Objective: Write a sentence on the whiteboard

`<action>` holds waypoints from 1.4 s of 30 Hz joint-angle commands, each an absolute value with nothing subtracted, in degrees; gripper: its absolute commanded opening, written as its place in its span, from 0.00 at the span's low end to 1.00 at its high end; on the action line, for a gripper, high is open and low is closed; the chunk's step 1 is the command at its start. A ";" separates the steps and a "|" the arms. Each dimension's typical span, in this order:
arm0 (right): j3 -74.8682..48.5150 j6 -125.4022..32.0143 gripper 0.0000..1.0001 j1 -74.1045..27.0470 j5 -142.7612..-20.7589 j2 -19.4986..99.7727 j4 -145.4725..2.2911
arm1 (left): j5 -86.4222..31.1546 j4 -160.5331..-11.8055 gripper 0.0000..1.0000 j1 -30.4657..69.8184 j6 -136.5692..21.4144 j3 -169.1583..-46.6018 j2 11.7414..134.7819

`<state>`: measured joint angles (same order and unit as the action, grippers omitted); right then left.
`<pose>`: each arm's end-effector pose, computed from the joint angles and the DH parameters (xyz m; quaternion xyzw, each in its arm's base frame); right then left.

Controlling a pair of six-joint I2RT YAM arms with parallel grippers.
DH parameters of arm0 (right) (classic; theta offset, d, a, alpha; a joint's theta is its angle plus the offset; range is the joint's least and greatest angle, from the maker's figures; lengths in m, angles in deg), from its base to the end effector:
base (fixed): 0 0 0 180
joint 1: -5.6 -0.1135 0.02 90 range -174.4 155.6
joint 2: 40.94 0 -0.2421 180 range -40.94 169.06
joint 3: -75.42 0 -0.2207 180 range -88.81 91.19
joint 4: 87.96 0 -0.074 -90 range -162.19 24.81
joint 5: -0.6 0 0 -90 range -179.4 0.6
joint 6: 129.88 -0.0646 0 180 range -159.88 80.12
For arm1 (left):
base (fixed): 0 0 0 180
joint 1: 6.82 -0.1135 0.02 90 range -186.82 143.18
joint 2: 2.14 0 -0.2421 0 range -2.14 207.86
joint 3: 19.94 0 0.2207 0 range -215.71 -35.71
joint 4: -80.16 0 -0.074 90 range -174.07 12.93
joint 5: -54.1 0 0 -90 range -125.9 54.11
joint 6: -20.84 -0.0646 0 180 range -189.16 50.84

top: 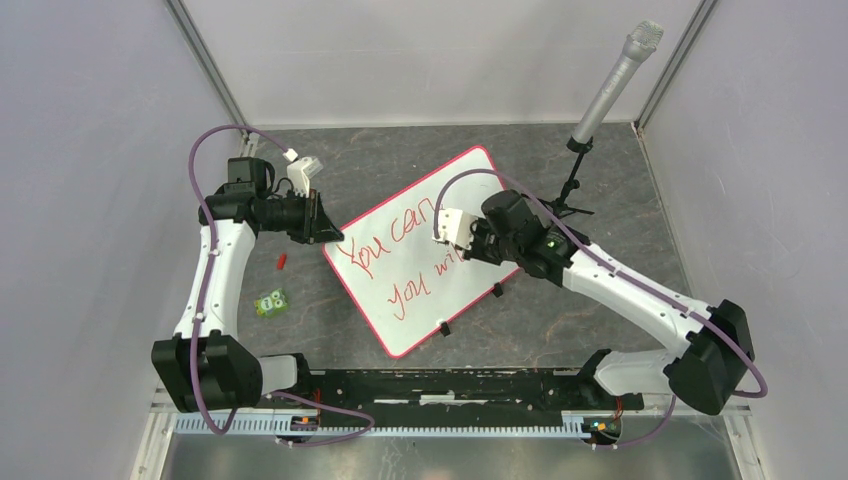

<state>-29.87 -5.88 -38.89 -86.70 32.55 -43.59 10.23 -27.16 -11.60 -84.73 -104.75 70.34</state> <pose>0.1926 0.1934 0.2556 -0.5876 0.7045 0.0579 0.3938 0.2246 -0.0280 0.2883 0.1834 0.8761 -0.3312 0.2986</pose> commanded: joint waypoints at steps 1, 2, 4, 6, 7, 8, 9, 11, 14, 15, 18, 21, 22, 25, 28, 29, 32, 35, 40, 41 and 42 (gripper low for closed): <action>-25.13 -4.68 0.00 -38.61 -88.03 33.48 -44.54 | 9.37 -27.55 0.17 -10.94 -86.11 -105.50 69.14; -24.86 -4.48 0.00 -38.61 -88.08 33.79 -44.63 | 9.37 -27.51 0.17 -10.93 -86.00 -105.57 69.27; -24.70 -4.25 0.00 -38.61 -88.03 34.53 -44.91 | 9.38 -27.54 0.17 -10.95 -86.01 -105.64 69.33; -24.79 -4.08 0.00 -38.55 -88.04 35.15 -45.43 | 9.37 -27.55 0.17 -10.91 -85.97 -105.67 69.41; -24.95 -3.93 0.00 -38.52 -88.00 35.38 -45.71 | 9.29 -27.55 0.17 -10.87 -86.09 -105.67 69.48; -25.22 -3.80 0.00 -38.52 -88.06 35.66 -46.11 | 9.20 -27.53 0.17 -10.92 -86.04 -105.62 69.49; -25.47 -3.69 0.00 -38.55 -88.01 35.86 -46.33 | 9.19 -27.55 0.17 -10.95 -86.12 -105.63 69.53; -25.98 -3.55 0.00 -38.44 -87.91 36.30 -46.41 | 9.06 -27.55 0.17 -10.95 -86.20 -105.58 69.59; -27.47 -3.58 0.00 -38.32 -87.82 35.84 -46.69 | 9.08 -27.52 0.17 -10.91 -86.21 -105.58 69.60; -27.83 -3.58 0.00 -38.35 -87.82 35.61 -46.63 | 9.02 -27.58 0.17 -10.95 -86.21 -105.59 69.65; -29.33 -3.87 0.00 -38.26 -87.52 34.52 -46.39 | 9.10 -27.49 0.17 -10.95 -86.21 -105.55 69.66; -31.43 -4.59 0.00 -38.26 -86.73 33.51 -46.30 | 9.11 -27.53 0.17 -10.95 -86.26 -105.51 69.74; -32.01 -4.84 0.00 -38.26 -86.68 33.05 -46.42 | 9.10 -27.58 0.17 -10.93 -86.29 -105.50 69.61; -34.30 -5.47 0.00 -38.27 -86.12 31.90 -46.91 | 9.06 -27.60 0.17 -10.91 -86.25 -105.24 69.41; -35.78 -5.60 0.00 -38.30 -86.25 30.85 -46.86 | 9.10 -27.53 0.17 -10.92 -86.12 -105.23 69.27; -35.91 -5.56 0.00 -38.26 -86.44 30.62 -46.71 | 9.10 -27.55 0.17 -10.94 -86.06 -105.33 69.26; -35.73 -5.08 0.00 -38.26 -87.19 30.03 -46.15 | 9.17 -27.51 0.17 -10.95 -85.93 -105.32 69.18; -34.54 -4.19 0.00 -38.12 -89.00 29.98 -45.83 | 9.11 -27.47 0.17 -10.91 -85.89 -105.32 69.12; -31.24 -4.19 0.00 -37.55 -89.03 30.34 -45.03 | 8.93 -27.52 0.17 -10.96 -85.93 -105.39 68.71; -30.56 -4.18 0.00 -37.48 -89.05 30.35 -44.88 | 8.85 -27.53 0.17 -10.89 -85.91 -105.49 68.70; -29.95 -4.14 0.00 -37.41 -89.05 30.39 -44.70 | 8.80 -27.53 0.17 -10.95 -85.92 -105.57 68.72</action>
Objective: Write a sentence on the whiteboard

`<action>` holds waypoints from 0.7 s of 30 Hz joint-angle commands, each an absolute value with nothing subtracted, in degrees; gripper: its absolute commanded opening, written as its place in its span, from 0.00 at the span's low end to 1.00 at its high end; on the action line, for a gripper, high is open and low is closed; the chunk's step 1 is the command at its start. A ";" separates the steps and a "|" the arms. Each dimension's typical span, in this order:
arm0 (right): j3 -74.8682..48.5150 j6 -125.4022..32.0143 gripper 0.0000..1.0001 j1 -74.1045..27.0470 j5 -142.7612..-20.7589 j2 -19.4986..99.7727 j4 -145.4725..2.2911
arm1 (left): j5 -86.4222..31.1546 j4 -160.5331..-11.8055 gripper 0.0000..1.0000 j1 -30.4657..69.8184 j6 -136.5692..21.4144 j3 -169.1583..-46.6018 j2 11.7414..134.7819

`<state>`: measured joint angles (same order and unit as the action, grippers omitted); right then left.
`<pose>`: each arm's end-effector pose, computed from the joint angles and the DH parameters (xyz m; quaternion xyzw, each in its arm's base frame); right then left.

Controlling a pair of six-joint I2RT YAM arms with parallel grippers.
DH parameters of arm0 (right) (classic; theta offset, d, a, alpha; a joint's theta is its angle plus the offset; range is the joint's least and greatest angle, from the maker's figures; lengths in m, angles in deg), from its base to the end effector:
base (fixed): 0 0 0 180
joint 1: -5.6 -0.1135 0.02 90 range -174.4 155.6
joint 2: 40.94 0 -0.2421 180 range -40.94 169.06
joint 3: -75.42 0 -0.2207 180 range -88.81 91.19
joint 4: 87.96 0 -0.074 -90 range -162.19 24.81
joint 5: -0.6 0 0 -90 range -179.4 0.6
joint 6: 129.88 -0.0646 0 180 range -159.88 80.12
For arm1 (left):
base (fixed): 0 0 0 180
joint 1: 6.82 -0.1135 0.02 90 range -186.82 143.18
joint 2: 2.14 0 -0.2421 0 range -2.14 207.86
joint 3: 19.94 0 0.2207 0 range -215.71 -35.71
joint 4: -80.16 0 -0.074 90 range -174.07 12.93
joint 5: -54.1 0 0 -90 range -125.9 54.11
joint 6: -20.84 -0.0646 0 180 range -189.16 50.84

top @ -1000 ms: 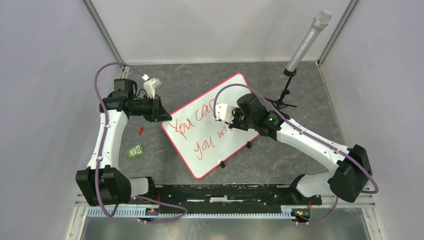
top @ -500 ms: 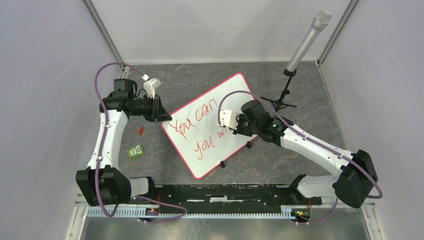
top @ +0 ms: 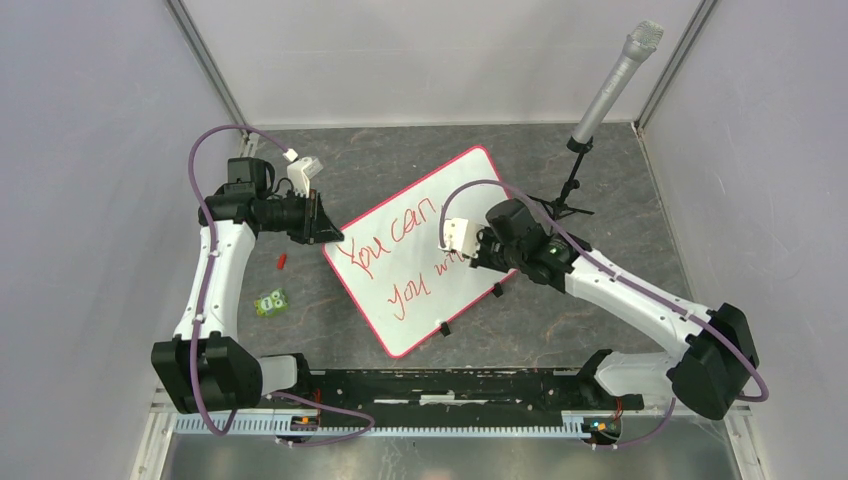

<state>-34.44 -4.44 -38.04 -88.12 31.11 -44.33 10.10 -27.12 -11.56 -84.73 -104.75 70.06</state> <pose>0.1894 0.1826 0.2375 -0.5925 0.7111 0.0374 0.3766 0.2237 -0.0281 0.2891 0.1842 0.8759 -0.3297 0.3002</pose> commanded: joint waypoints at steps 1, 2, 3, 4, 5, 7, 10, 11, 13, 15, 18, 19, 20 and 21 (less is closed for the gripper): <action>-29.34 -4.12 0.00 -37.30 -89.05 30.41 -44.46 | 8.84 -27.47 0.17 -10.91 -85.88 -105.58 68.69; -29.02 -4.15 0.00 -37.22 -89.05 30.29 -44.21 | 8.84 -27.57 0.18 -10.95 -85.91 -105.59 68.54; -28.76 -4.15 0.00 -37.08 -89.05 30.27 -44.08 | 8.85 -27.49 0.18 -10.93 -85.89 -105.58 68.53; -28.65 -4.10 0.00 -36.99 -89.05 30.30 -43.91 | 8.92 -27.59 0.18 -10.95 -85.93 -105.60 68.52; -28.70 -3.92 0.00 -36.90 -89.05 30.35 -43.89 | 8.93 -27.54 0.18 -10.93 -85.92 -105.60 68.52; -28.95 -3.51 0.00 -36.70 -89.05 30.64 -43.89 | 8.93 -27.55 0.18 -10.95 -85.90 -105.67 68.60; -29.77 -3.14 0.00 -36.33 -89.04 31.33 -44.53 | 8.97 -27.53 0.18 -10.95 -85.85 -105.67 68.79; -30.15 -3.10 0.00 -36.24 -89.05 31.56 -44.76 | 8.93 -27.57 0.18 -10.95 -85.93 -105.67 68.83; -31.00 -3.03 0.00 -36.16 -89.05 31.97 -45.42 | 8.84 -27.56 0.18 -10.94 -85.91 -105.63 68.98; -31.90 -2.92 0.00 -36.06 -89.05 32.24 -46.11 | 8.76 -27.58 0.18 -10.91 -86.08 -105.54 69.14; -33.10 -2.79 0.00 -35.81 -88.97 32.80 -47.23 | 8.59 -27.59 0.18 -10.93 -86.29 -105.44 69.49; -33.23 -2.63 0.00 -35.76 -88.88 33.07 -47.46 | 8.58 -27.52 0.18 -10.87 -86.28 -105.41 69.71; -33.26 -2.70 0.00 -35.67 -88.81 33.38 -47.65 | 8.58 -27.50 0.18 -10.86 -86.29 -105.49 69.78; -33.19 -2.58 0.00 -35.62 -88.79 33.87 -47.79 | 8.58 -27.52 0.18 -10.87 -86.29 -105.58 69.82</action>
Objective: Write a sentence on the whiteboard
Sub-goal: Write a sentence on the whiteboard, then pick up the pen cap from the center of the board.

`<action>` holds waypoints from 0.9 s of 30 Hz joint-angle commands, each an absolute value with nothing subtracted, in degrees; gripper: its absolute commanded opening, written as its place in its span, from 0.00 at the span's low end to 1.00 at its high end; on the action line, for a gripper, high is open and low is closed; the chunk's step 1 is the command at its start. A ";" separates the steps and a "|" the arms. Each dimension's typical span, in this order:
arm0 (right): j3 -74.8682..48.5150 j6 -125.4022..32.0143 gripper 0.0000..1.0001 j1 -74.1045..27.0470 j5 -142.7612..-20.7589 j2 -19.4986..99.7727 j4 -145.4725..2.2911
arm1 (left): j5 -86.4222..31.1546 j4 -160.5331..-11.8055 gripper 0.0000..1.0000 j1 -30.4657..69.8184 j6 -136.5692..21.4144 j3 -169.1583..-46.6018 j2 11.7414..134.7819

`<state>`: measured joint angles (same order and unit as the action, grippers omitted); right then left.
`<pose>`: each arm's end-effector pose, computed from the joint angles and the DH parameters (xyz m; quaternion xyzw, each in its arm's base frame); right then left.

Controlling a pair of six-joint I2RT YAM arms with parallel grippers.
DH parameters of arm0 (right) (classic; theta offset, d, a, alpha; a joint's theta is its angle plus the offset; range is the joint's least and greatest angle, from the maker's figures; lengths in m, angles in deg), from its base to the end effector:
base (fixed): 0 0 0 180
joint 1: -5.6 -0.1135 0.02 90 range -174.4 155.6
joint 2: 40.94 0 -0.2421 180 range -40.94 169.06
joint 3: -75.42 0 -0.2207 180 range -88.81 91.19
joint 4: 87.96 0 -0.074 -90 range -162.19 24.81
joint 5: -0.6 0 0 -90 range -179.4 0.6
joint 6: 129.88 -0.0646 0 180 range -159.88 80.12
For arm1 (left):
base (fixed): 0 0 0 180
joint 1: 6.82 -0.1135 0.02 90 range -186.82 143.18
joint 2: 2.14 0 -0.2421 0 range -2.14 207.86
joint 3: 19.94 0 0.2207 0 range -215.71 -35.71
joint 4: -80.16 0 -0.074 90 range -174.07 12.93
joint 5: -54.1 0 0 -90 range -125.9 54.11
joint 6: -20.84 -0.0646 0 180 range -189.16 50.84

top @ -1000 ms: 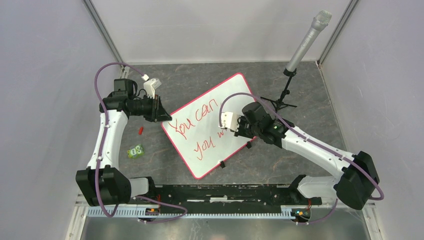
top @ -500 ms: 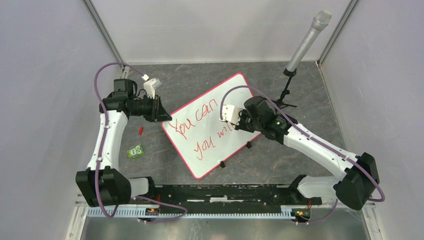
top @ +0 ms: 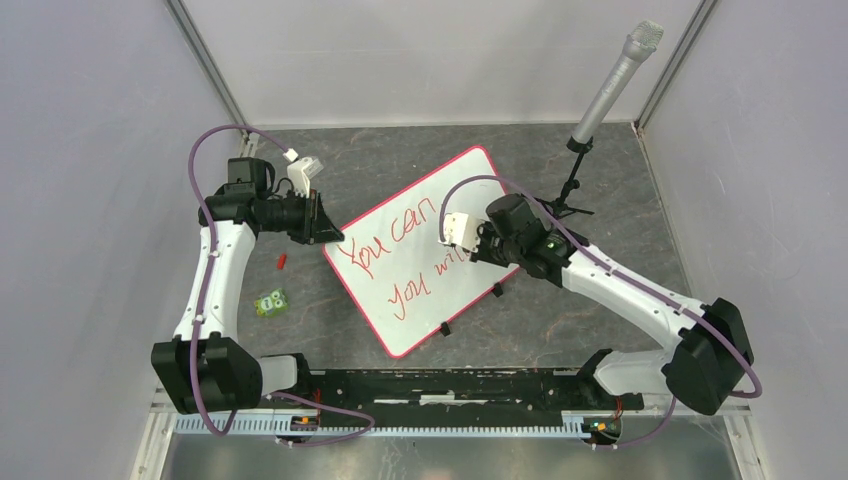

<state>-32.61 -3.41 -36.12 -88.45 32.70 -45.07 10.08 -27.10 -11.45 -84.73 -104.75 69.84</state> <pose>0.2017 0.1813 0.2421 -0.5841 0.7138 0.0253 0.3855 0.2229 -0.0286 0.2899 0.1857 0.8753 -0.3294 0.3014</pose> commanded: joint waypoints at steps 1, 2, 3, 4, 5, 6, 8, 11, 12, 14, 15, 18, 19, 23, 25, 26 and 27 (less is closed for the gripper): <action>-33.02 -2.48 0.00 -35.49 -88.71 34.17 -47.96 | 8.58 -27.55 0.18 -10.87 -86.29 -105.58 69.77; -32.92 -2.43 0.00 -35.46 -88.65 34.32 -48.09 | 8.58 -27.57 0.18 -10.87 -86.30 -105.58 69.80; -32.68 -2.39 0.00 -35.39 -88.70 34.57 -48.14 | 8.50 -27.54 0.18 -10.79 -86.27 -105.58 69.81; -32.37 -2.30 0.00 -35.29 -88.65 34.69 -48.11 | 8.44 -27.53 0.18 -10.89 -86.29 -105.52 69.80; -32.09 -2.30 0.00 -35.27 -88.53 34.65 -48.03 | 8.40 -27.53 0.19 -10.82 -86.29 -105.50 69.77; -31.65 -2.28 0.00 -35.25 -88.31 34.61 -47.74 | 8.32 -27.59 0.20 -10.85 -86.29 -105.43 69.79; -30.48 -2.51 0.00 -35.28 -87.25 34.27 -46.63 | 8.31 -27.60 0.24 -10.86 -86.09 -105.56 69.86; -28.40 -2.83 0.00 -35.29 -84.88 32.86 -44.43 | 8.27 -27.61 0.35 -10.87 -85.48 -105.92 69.72; -27.76 -2.91 0.00 -35.27 -83.83 32.30 -43.62 | 8.12 -27.64 0.39 -10.93 -85.31 -106.28 69.54; -26.01 -3.18 0.00 -35.27 -81.45 31.22 -41.97 | 7.47 -27.47 0.47 -11.14 -85.00 -107.56 68.87; -25.09 -3.34 0.00 -35.27 -79.95 30.77 -41.28 | 7.43 -27.46 0.51 -11.49 -84.74 -108.58 68.29; -22.98 -4.03 0.00 -35.19 -75.37 29.75 -39.97 | 8.97 -27.77 0.65 -13.86 -82.80 -112.27 67.07; -22.21 -4.61 0.00 -35.14 -73.80 29.74 -39.78 | 9.50 -27.77 0.67 -14.82 -82.01 -114.08 67.18; -19.90 -8.79 0.00 -33.89 -66.08 29.90 -40.59 | 12.36 -26.50 0.71 -22.54 -79.69 -122.15 69.12; -19.55 -10.47 0.00 -32.43 -61.94 29.77 -41.11 | 12.32 -25.48 0.71 -26.94 -80.27 -125.48 70.84; -19.68 -11.30 0.00 -31.62 -60.35 29.69 -41.60 | 11.82 -24.94 0.71 -29.52 -80.72 -126.28 71.74; -20.10 -11.84 0.00 -30.81 -58.48 29.49 -41.93 | 10.96 -24.21 0.71 -31.27 -81.39 -126.83 72.97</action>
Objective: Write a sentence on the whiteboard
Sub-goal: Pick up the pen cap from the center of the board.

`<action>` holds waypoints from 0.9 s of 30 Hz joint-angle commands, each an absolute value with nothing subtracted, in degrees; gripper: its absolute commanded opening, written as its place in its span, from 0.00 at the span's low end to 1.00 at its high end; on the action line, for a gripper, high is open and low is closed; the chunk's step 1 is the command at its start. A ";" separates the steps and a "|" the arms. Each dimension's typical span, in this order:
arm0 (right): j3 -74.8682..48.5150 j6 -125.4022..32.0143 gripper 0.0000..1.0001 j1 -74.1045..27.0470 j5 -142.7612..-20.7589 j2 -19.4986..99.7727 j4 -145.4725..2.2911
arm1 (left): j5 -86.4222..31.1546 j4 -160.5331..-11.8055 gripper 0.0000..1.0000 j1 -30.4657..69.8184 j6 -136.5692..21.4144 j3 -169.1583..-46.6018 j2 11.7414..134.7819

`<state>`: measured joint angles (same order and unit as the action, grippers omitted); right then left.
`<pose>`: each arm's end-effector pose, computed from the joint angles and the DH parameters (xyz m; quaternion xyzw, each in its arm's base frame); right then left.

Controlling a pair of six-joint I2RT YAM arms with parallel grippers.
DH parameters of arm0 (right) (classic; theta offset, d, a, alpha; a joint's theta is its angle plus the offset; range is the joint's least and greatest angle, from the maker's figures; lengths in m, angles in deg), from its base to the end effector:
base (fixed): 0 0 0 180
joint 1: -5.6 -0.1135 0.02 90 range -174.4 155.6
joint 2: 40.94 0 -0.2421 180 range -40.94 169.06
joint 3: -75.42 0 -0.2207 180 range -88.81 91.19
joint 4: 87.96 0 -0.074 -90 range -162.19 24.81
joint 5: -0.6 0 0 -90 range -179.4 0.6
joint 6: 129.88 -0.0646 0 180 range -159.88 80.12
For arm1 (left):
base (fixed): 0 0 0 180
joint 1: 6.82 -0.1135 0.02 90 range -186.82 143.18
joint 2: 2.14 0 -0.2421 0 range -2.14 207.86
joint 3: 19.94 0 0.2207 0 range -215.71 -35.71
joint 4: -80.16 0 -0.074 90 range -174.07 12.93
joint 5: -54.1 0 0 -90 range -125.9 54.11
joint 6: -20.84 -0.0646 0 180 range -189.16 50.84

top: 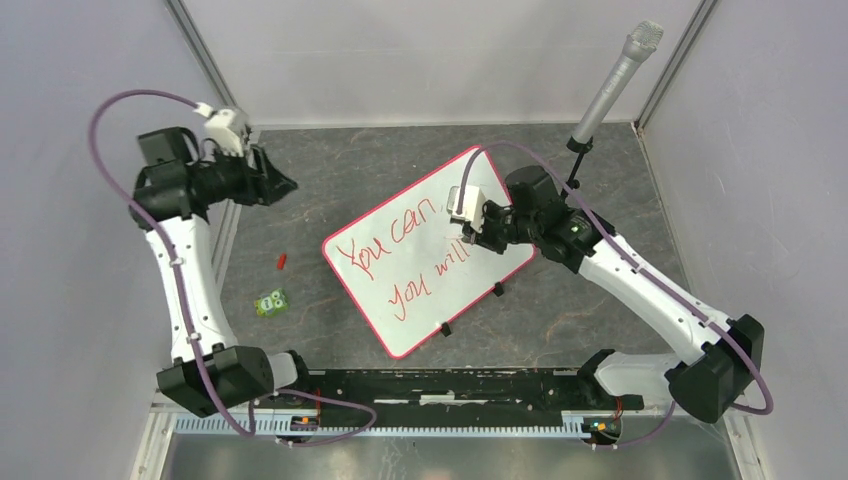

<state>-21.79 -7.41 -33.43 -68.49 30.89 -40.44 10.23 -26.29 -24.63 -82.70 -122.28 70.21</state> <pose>0.1945 0.1874 0.3055 -0.5794 0.6652 0.1871 0.4322 0.2273 0.0241 0.3727 0.1229 0.8507 -0.2486 0.4465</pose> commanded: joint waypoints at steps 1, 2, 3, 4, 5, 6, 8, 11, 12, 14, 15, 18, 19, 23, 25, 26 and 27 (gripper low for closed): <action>-20.50 -12.46 0.00 -30.20 -56.79 29.38 -42.20 | 9.98 -23.15 0.71 -33.17 -82.73 -126.84 74.30; -21.01 -13.03 0.00 -29.43 -55.58 29.35 -42.50 | 8.14 -22.40 0.71 -34.37 -84.14 -126.11 75.18; -21.79 -13.51 0.00 -28.87 -54.25 29.33 -42.89 | 6.36 -22.20 0.70 -35.50 -85.42 -124.74 75.98; -22.21 -13.82 0.00 -28.29 -53.11 29.33 -43.15 | 4.37 -22.30 0.70 -36.29 -87.27 -122.53 76.37; -22.73 -14.13 0.00 -27.88 -51.98 29.35 -43.38 | 2.54 -22.68 0.69 -36.56 -89.06 -119.89 76.87; -22.96 -14.65 0.00 -27.46 -51.23 29.49 -43.67 | 0.87 -23.43 0.69 -36.70 -90.94 -117.71 77.37; -23.31 -15.11 0.00 -27.02 -48.97 30.08 -43.75 | -1.60 -25.03 0.68 -36.69 -94.62 -113.45 78.62; -23.21 -16.28 0.00 -26.83 -46.86 30.98 -44.53 | -5.08 -30.70 0.65 -36.69 -98.83 -107.21 80.32; -23.16 -16.63 0.00 -26.75 -46.33 31.19 -44.78 | -6.35 -32.74 0.65 -36.65 -99.74 -105.66 80.70; -22.97 -17.51 0.00 -26.75 -45.82 31.62 -45.60 | -7.79 -36.54 0.64 -36.52 -100.96 -102.61 81.61; -22.90 -17.77 0.00 -26.75 -45.74 31.70 -45.86 | -8.47 -37.67 0.63 -36.33 -101.86 -101.53 82.25; -23.64 -18.88 0.00 -26.75 -45.72 32.02 -47.01 | -10.63 -39.89 0.62 -35.29 -103.01 -99.67 85.10; -23.99 -19.15 0.00 -26.79 -45.72 32.07 -47.48 | -11.53 -40.95 0.61 -35.13 -103.06 -99.13 86.08; -25.14 -20.76 0.00 -26.74 -46.33 32.12 -49.25 | -14.96 -45.05 0.58 -34.05 -103.18 -98.16 89.52; -25.31 -21.44 0.00 -26.78 -46.48 32.02 -49.78 | -16.14 -46.32 0.57 -33.11 -103.40 -97.80 90.92; -25.32 -21.74 0.00 -26.70 -46.60 32.09 -49.99 | -16.99 -47.01 0.56 -32.59 -103.35 -97.65 91.54; -25.24 -21.93 0.00 -26.62 -46.75 32.07 -50.12 | -17.95 -47.84 0.56 -31.87 -103.35 -97.44 91.91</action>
